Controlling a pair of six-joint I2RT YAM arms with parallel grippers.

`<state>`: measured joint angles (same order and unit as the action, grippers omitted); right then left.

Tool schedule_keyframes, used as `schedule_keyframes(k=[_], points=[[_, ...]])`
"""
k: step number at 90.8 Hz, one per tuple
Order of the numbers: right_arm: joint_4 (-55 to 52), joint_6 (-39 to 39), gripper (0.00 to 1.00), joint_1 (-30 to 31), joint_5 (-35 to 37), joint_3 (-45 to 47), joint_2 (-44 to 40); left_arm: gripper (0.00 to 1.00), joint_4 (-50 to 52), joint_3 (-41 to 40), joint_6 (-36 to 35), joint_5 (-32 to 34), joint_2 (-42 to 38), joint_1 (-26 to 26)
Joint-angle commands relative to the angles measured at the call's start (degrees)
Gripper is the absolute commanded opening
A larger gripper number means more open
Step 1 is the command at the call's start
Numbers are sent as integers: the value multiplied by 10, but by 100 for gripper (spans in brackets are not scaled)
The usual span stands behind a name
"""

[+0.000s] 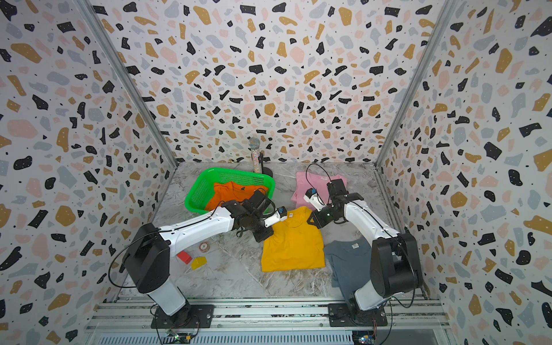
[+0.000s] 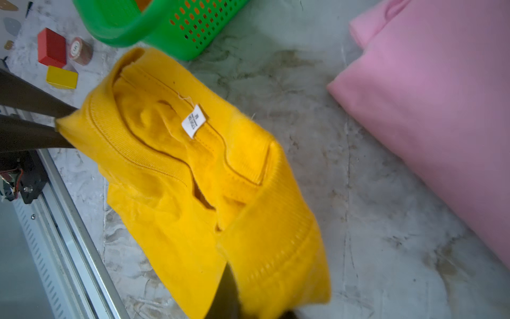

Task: Put the folded t-shirts into the basket
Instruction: Pick up the T-shirt from the center of the board, then place the T-shirt in the bin.

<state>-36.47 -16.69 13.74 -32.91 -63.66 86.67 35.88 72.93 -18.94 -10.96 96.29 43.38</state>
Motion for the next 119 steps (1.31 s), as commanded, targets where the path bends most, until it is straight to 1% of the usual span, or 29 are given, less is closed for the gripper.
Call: schedule_keyframes(k=[1,13,29,40,52,72,87,95,105,119], points=[[24,15,0,1,-34,-5,-39,0,29,22,-60,-21,-35,-11],[42,32,0,11,-48,-12,-69,0,55,31,-98,-15,-75,-23],[69,72,0,35,-55,-33,-99,0,122,63,-142,2,-122,-50],[76,107,0,68,-54,-64,-102,0,161,90,-169,32,-154,-77],[77,141,0,115,-37,-116,-88,0,207,129,-200,51,-178,-123],[58,176,0,189,15,-214,-20,0,249,172,-248,79,-202,-210],[55,196,0,243,53,-281,43,0,255,193,-278,82,-194,-287],[52,213,0,262,67,-320,82,0,251,203,-287,75,-176,-327],[48,236,0,268,75,-371,139,0,242,219,-293,69,-141,-371],[31,222,0,267,104,-447,221,0,206,247,-298,79,-73,-414]])
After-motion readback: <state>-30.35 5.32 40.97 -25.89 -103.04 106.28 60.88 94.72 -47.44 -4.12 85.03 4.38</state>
